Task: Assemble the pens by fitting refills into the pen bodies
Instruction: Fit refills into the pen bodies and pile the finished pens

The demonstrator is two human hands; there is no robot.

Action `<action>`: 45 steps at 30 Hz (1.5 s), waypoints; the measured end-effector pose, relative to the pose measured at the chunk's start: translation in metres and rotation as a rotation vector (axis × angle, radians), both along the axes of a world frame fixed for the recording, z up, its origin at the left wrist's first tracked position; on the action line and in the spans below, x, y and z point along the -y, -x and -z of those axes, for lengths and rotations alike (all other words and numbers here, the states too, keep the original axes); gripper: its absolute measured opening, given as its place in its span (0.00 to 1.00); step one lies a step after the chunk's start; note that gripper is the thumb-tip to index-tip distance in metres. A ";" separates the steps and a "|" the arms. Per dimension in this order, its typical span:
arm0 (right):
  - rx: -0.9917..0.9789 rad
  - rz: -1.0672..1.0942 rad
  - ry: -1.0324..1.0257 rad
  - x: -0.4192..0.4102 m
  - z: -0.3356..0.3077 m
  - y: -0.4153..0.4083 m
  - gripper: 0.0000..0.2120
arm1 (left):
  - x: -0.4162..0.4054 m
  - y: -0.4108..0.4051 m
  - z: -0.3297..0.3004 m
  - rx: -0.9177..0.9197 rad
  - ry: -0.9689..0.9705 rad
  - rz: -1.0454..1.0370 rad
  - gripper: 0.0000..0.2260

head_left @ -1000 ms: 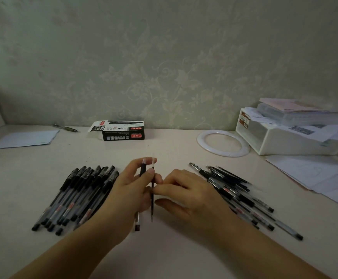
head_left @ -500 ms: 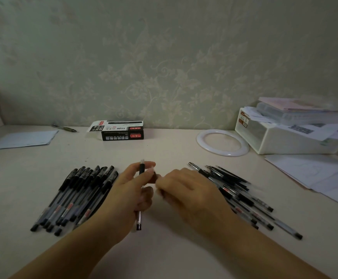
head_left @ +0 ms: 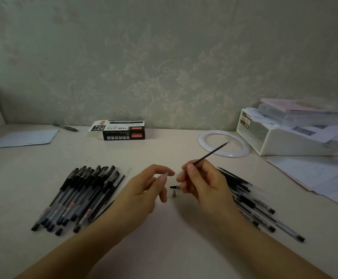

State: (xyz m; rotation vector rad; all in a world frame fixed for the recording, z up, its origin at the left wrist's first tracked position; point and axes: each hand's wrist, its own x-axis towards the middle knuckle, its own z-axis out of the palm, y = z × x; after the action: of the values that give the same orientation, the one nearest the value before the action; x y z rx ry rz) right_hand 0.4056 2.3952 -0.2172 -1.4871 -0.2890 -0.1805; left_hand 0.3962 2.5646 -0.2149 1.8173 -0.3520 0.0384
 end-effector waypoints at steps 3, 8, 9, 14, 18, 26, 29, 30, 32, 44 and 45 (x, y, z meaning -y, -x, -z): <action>-0.023 -0.006 -0.008 0.000 0.001 -0.002 0.08 | 0.000 0.001 0.001 0.047 -0.062 0.013 0.08; 0.009 -0.023 -0.004 0.000 0.002 -0.002 0.08 | -0.001 0.000 0.002 0.059 -0.101 -0.007 0.08; 0.011 -0.029 -0.004 0.001 0.002 -0.003 0.08 | -0.002 -0.001 0.001 0.056 -0.106 -0.013 0.08; 0.018 -0.036 0.034 0.001 0.001 -0.002 0.07 | -0.003 -0.002 0.002 0.057 -0.119 -0.034 0.08; 0.096 -0.014 0.079 0.003 0.000 -0.001 0.19 | -0.005 -0.002 0.001 0.060 -0.117 -0.049 0.08; 0.186 -0.003 0.069 0.009 -0.007 0.000 0.14 | -0.007 -0.002 -0.002 0.084 -0.152 -0.051 0.08; 0.223 0.124 0.055 0.011 -0.009 0.001 0.09 | -0.006 -0.001 -0.001 0.085 -0.178 -0.050 0.07; 0.216 0.144 0.039 0.011 -0.010 0.001 0.12 | -0.007 -0.001 -0.001 0.084 -0.184 -0.050 0.07; 0.207 0.160 0.010 0.013 -0.010 0.000 0.15 | -0.007 -0.001 -0.001 0.078 -0.189 -0.044 0.07; 0.249 -0.087 0.679 0.004 0.008 0.000 0.43 | -0.003 0.002 -0.002 0.063 -0.097 0.040 0.09; 0.279 -0.078 0.731 0.002 0.008 0.000 0.44 | -0.003 0.002 -0.003 0.047 -0.069 0.056 0.10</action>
State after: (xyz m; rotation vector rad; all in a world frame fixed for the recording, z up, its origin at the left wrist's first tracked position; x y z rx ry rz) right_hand 0.4058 2.3934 -0.2252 -2.1715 -0.6888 -0.2331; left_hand 0.3940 2.5672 -0.2116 1.8762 -0.4416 0.0303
